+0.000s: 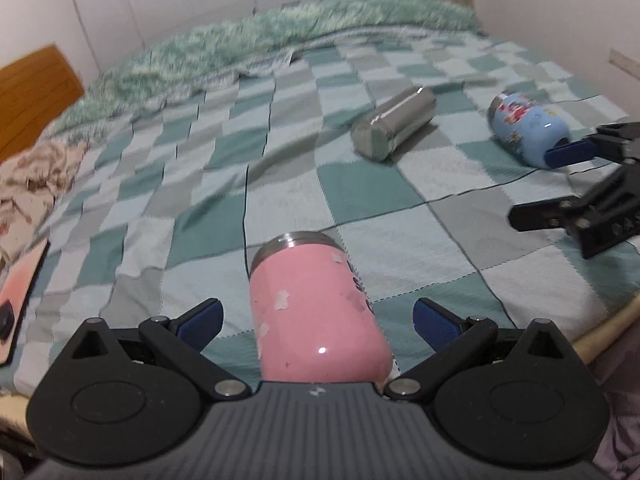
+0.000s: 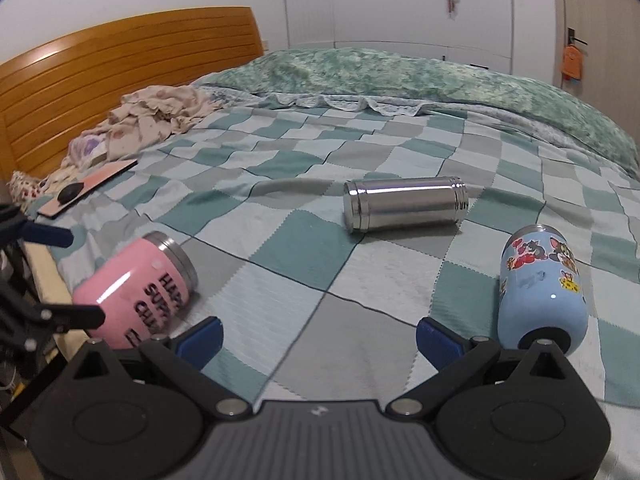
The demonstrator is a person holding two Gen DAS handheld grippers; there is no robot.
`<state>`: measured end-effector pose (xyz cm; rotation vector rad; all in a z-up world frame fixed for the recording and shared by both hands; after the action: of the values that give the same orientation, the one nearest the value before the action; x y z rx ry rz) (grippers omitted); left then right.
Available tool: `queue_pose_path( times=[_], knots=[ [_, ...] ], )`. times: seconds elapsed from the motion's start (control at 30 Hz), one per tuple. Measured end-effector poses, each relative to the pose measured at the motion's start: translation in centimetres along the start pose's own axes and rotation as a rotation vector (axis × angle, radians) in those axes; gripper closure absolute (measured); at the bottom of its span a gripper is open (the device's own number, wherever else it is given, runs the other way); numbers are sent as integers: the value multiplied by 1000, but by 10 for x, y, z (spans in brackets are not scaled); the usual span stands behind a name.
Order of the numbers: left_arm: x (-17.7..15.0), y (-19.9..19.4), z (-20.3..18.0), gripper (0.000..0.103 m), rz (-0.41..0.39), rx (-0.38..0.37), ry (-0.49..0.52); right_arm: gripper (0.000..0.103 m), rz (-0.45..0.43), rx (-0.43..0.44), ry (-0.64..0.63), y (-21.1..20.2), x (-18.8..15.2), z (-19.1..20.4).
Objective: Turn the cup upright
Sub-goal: 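Move the left gripper to the pink cup and close around its body, then rotate the held pink cup with the left gripper until its opening faces up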
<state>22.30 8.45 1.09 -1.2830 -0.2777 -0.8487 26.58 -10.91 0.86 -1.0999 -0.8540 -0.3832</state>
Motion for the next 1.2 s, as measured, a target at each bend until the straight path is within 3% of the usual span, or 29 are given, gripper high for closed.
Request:
queue_pose_path(
  times=[0.3, 0.43, 0.53, 0.57, 0.7, 0.93, 1.2],
  knots=[
    [12, 54, 11, 0, 193, 5, -145, 0, 30, 44, -82, 22, -6, -17],
    [17, 71, 9, 1, 258, 12, -146, 0, 46, 58, -106, 29, -7, -18],
    [17, 85, 10, 8, 323, 27, -151, 0, 56, 65, -125, 34, -6, -19],
    [15, 89, 11, 16, 350, 34, -152, 0, 57, 68, -131, 35, -6, -19],
    [13, 96, 16, 17, 406, 18, -162, 0, 60, 85, -139, 36, -6, -17],
    [12, 93, 16, 17, 389, 13, -171, 0, 58, 98, -127, 37, -7, -16],
    [6, 61, 16, 17, 217, 31, -201, 0, 30, 74, -104, 28, -15, -20]
  ],
)
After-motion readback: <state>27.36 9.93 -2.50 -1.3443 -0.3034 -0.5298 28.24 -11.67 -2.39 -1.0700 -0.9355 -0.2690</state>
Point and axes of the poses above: each gripper's, at about its wrist camera, not at the fingertips, and y roughly the way its jaws point, z to its left, x to its top, the point moved 8 cm from there along y, roughly the way its jaws point, and after that the axes turned 8 degrees about y, right-handed, at the moved point
